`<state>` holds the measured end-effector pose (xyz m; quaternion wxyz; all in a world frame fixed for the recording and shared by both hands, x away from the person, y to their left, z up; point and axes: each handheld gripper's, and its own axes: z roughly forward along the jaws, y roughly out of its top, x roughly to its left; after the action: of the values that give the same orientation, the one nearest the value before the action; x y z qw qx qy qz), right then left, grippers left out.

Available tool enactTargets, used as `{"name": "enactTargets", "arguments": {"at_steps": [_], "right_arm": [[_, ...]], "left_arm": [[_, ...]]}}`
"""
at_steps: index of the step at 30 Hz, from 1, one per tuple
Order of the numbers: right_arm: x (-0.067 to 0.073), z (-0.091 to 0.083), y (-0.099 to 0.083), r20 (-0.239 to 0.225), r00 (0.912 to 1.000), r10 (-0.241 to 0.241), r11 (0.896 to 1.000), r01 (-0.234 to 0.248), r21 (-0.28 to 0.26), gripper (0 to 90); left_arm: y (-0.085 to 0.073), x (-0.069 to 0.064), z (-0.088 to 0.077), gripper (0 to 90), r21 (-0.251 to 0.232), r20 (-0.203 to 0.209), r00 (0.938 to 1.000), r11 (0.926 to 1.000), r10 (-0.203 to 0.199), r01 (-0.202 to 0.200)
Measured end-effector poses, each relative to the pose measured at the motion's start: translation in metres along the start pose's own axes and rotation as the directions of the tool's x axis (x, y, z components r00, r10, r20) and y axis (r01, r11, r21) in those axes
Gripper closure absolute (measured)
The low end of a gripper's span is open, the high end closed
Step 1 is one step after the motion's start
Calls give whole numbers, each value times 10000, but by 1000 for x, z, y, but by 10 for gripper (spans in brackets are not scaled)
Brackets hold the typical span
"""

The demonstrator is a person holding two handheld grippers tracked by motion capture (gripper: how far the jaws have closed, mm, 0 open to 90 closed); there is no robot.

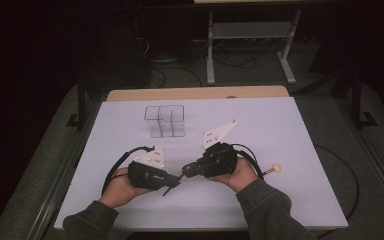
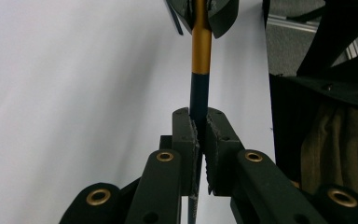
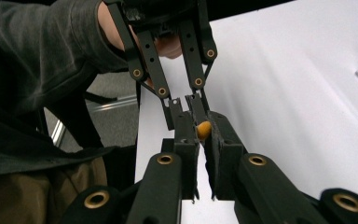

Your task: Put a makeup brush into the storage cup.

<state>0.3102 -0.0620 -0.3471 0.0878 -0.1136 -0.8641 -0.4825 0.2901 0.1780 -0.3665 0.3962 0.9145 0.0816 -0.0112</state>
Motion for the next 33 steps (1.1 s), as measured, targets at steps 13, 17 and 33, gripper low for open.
{"name": "enactTargets", "arguments": {"at_steps": [13, 17, 33], "right_arm": [[-4, 7, -5, 102, 9997, 221, 9954, -210, -933, 686], [-3, 9, -5, 212, 9996, 189, 9938, -165, -1098, 714], [-3, 2, 3, 49, 10000, 11, 9984, -8, -573, 830]], "left_arm": [[-3, 4, -8, 835, -734, -253, 9985, 9962, -495, 475], [-3, 5, -10, 835, -986, -307, 9972, 9930, -688, 655], [-4, 3, -4, 725, -764, -144, 9974, 9947, -708, 695]]}}
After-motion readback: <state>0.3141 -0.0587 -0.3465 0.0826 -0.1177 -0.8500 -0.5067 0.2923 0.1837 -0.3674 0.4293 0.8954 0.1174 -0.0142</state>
